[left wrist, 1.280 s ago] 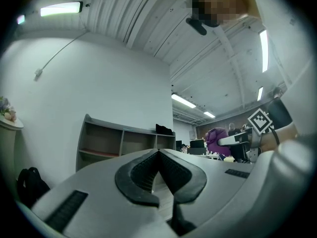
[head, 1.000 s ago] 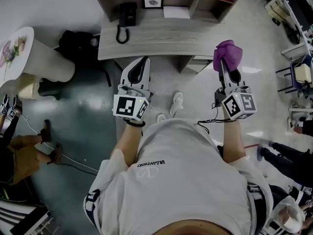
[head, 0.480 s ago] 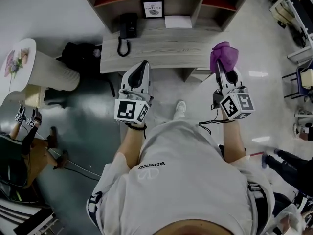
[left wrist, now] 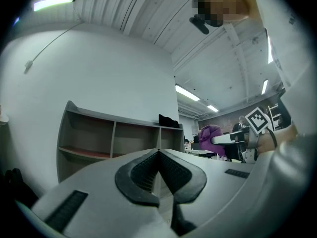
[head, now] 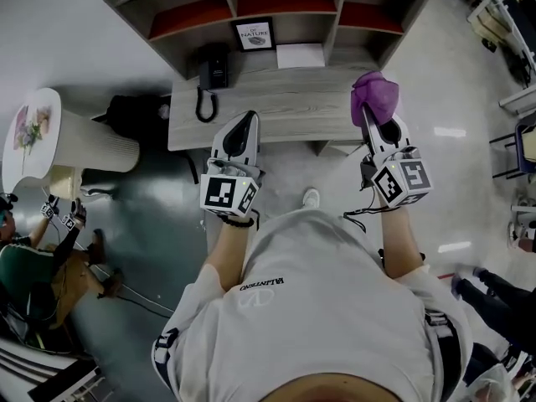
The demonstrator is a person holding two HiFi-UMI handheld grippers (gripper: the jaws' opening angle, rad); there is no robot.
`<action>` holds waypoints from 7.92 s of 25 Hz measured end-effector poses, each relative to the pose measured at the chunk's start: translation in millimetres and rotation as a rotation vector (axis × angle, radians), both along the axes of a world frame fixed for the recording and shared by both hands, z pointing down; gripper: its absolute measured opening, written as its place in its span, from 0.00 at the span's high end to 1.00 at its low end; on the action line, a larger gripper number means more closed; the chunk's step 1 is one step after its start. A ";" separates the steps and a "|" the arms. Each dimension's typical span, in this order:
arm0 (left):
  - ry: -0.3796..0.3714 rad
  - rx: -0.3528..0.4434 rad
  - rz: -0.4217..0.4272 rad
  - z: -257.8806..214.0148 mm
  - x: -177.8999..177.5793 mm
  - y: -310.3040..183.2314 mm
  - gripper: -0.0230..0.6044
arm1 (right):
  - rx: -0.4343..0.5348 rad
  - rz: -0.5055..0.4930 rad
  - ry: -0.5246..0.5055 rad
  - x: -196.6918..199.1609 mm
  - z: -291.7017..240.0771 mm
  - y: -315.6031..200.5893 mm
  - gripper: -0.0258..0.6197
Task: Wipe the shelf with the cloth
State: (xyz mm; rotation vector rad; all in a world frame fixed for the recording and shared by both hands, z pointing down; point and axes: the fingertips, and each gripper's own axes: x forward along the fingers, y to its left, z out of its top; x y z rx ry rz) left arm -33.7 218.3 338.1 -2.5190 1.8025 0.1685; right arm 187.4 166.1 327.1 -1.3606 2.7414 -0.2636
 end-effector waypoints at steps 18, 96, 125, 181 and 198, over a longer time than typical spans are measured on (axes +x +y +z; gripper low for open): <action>-0.060 -0.015 -0.087 -11.2 3.5 -58.2 0.97 | -0.011 -0.179 0.040 -41.2 15.1 -66.3 0.83; 0.040 -0.154 0.030 80.4 -103.9 -362.8 0.97 | -0.218 -0.287 0.119 -297.1 95.3 -339.9 0.83; 0.005 -0.150 0.118 71.4 -24.9 -372.5 0.97 | -0.213 -0.146 0.102 -195.0 96.6 -358.1 0.83; -0.009 -0.117 0.129 48.8 17.0 -380.6 0.97 | -0.190 0.038 0.006 -101.1 58.7 -373.3 0.83; -0.020 -0.058 0.142 9.4 30.6 -394.2 0.97 | -0.141 0.062 -0.010 -99.3 31.4 -372.6 0.83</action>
